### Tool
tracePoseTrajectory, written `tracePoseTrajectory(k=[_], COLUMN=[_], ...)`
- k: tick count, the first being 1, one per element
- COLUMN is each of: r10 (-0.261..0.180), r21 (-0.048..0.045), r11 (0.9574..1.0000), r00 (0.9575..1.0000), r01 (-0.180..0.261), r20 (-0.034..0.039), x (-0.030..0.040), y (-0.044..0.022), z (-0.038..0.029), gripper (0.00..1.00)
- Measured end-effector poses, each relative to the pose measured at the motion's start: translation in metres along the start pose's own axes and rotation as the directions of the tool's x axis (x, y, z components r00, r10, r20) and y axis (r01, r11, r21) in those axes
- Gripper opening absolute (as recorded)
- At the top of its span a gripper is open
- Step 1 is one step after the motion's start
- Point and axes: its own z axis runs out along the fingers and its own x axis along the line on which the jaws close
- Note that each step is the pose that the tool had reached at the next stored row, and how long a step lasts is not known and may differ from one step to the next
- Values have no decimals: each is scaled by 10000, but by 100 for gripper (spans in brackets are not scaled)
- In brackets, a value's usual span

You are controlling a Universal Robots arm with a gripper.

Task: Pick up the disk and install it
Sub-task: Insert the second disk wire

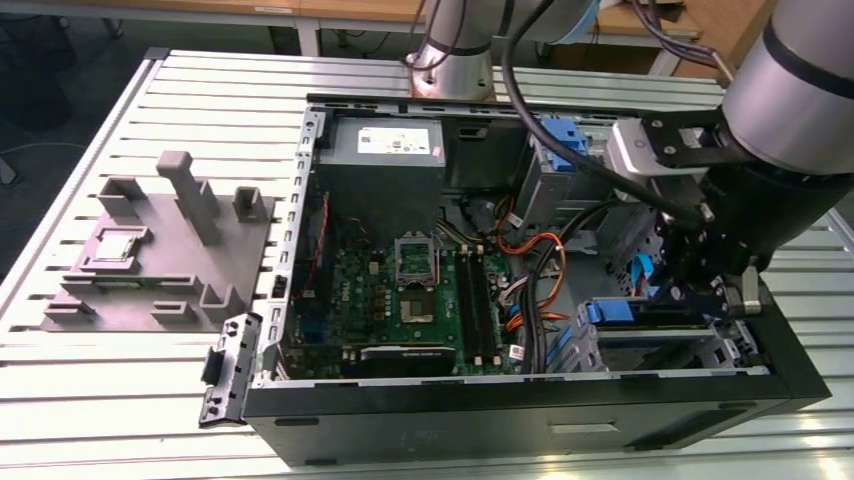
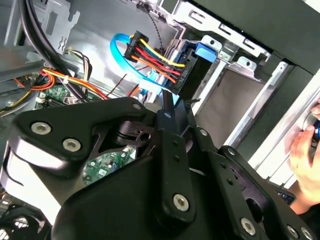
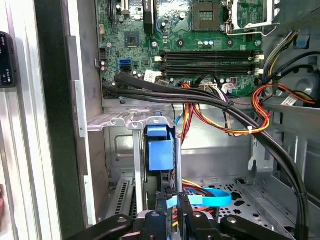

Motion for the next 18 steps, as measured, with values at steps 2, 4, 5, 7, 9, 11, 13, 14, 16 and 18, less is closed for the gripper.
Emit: tracePoseTrajectory(k=[2, 4, 5, 7, 9, 11, 13, 14, 16, 18], r10=[2, 4, 4, 5, 4, 5, 4, 4, 5, 5], r21=[-23, -44, -44, -45, -46, -46, -47, -47, -49, -50], r11=[10000, 10000, 10000, 10000, 10000, 10000, 10000, 10000, 10000, 10000], r00=[10000, 10000, 10000, 10000, 10000, 10000, 10000, 10000, 10000, 10000], r01=[-2, -4, -4, -4, -4, -4, -4, -4, -4, -5], r20=[5, 13, 14, 14, 13, 13, 13, 13, 13, 13], x=[-2, -3, -3, -3, -3, -3, -3, -3, -3, -3], y=[-5, -8, -8, -8, -8, -8, -8, -8, -8, -8], z=[-37, -59, -58, -58, -58, -58, -58, -58, -58, -58], gripper=[23, 23, 23, 22, 10, 10, 10, 10, 10, 10])
